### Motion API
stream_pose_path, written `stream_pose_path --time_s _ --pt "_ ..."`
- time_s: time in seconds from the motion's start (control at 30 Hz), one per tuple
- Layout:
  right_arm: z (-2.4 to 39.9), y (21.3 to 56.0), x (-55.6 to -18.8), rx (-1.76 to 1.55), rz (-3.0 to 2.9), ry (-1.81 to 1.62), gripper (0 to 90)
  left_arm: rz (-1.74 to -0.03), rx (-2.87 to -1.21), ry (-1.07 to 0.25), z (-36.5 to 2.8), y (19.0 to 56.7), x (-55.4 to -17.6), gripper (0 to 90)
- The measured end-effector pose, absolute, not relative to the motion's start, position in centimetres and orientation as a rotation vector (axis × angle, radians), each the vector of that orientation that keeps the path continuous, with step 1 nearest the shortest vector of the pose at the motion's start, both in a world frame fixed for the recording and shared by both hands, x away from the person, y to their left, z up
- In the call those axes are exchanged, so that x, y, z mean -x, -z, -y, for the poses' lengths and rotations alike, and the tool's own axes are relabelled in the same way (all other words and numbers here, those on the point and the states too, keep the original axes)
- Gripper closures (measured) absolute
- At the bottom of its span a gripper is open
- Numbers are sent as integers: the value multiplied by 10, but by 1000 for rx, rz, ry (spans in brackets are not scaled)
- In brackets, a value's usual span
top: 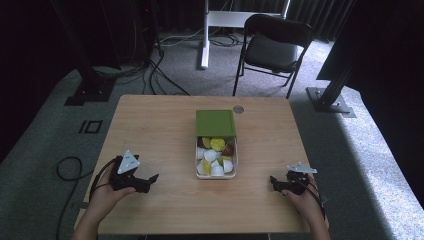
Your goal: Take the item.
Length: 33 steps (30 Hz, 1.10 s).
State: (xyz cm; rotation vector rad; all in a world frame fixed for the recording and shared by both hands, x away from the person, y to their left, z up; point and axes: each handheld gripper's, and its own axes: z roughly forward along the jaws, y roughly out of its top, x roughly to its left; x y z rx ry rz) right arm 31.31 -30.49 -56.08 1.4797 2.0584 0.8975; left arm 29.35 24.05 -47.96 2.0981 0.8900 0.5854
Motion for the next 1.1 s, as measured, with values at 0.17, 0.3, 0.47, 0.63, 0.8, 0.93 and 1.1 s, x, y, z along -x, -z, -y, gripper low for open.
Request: stream_pose_path --time_s 0.17,0.3,0.47,0.63,0.8,0.93,1.1 --pt "305 561 -313 -1478 -2059 -896 123 -808 -2117 -588 -226 467 -298 19" --pt "305 561 -313 -1477 -2060 -896 123 -743 -2100 -563 -214 456 -300 19" --pt "305 561 -313 -1478 -2059 -896 123 -674 -2132 -576 -198 446 -304 19" --pt "305 561 -313 -1478 -2059 -896 123 -613 -2145 -561 -179 435 -309 19" --pt "305 561 -313 -1478 -2058 -896 123 -556 -2140 -552 -161 424 -312 19" --pt "305 561 -313 -1478 -2059 -896 123 -496 -2160 -545 -146 420 -314 19" --pt "305 561 -313 -1478 -2059 -896 123 -435 -2166 -534 -128 417 -315 19"
